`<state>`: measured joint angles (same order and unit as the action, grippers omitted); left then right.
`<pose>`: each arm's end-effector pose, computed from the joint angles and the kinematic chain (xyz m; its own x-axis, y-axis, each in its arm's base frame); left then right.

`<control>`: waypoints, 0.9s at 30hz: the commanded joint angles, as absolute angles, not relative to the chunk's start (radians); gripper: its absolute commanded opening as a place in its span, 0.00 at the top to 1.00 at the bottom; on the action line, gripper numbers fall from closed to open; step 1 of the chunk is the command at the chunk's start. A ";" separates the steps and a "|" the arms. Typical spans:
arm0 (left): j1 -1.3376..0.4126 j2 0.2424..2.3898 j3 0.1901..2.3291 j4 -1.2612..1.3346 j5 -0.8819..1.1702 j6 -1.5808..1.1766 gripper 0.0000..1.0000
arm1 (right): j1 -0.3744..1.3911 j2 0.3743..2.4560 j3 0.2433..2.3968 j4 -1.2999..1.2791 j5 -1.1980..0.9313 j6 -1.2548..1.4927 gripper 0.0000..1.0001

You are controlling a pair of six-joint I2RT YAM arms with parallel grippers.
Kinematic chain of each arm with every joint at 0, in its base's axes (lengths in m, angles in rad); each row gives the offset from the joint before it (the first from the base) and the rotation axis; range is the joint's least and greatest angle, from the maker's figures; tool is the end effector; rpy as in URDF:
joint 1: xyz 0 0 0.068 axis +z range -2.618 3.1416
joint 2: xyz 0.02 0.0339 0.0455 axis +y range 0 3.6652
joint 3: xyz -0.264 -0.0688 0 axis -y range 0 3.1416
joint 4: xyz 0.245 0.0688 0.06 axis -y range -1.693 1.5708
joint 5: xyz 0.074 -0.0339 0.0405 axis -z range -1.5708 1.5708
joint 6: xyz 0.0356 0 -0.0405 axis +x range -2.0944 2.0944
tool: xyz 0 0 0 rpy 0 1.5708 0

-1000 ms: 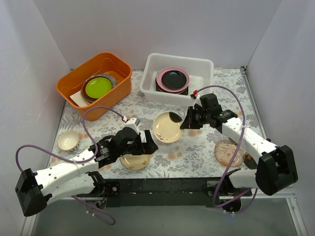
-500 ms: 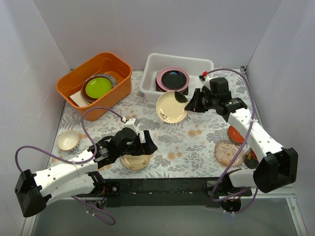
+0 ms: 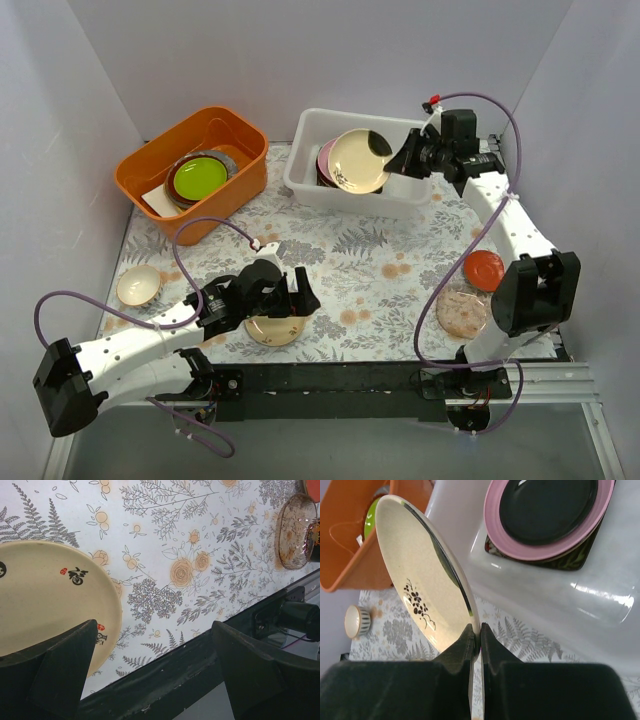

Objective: Place the plates into the plastic bin on the countertop
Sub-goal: Pick up the plate at the center of the board, then place the plate in the plastic bin.

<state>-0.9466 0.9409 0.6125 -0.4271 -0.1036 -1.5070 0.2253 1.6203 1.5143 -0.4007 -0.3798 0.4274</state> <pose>0.1172 -0.1564 0.2296 -0.7871 -0.6056 -0.1172 -0.3513 0.5962 -0.7219 0.3642 0.0970 0.3590 -0.6475 0.2466 -0.7211 -0.2803 0.8029 0.5262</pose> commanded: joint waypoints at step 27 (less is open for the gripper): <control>-0.951 0.885 0.644 -0.521 -0.149 -1.516 0.02 | 0.186 2.120 1.868 -0.187 -0.324 0.624 0.99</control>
<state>-0.9466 0.9115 0.6178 -0.4942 -0.1207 -1.5124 0.1955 2.0975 1.8183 -0.2749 -0.3119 0.5732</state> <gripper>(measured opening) 0.982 0.111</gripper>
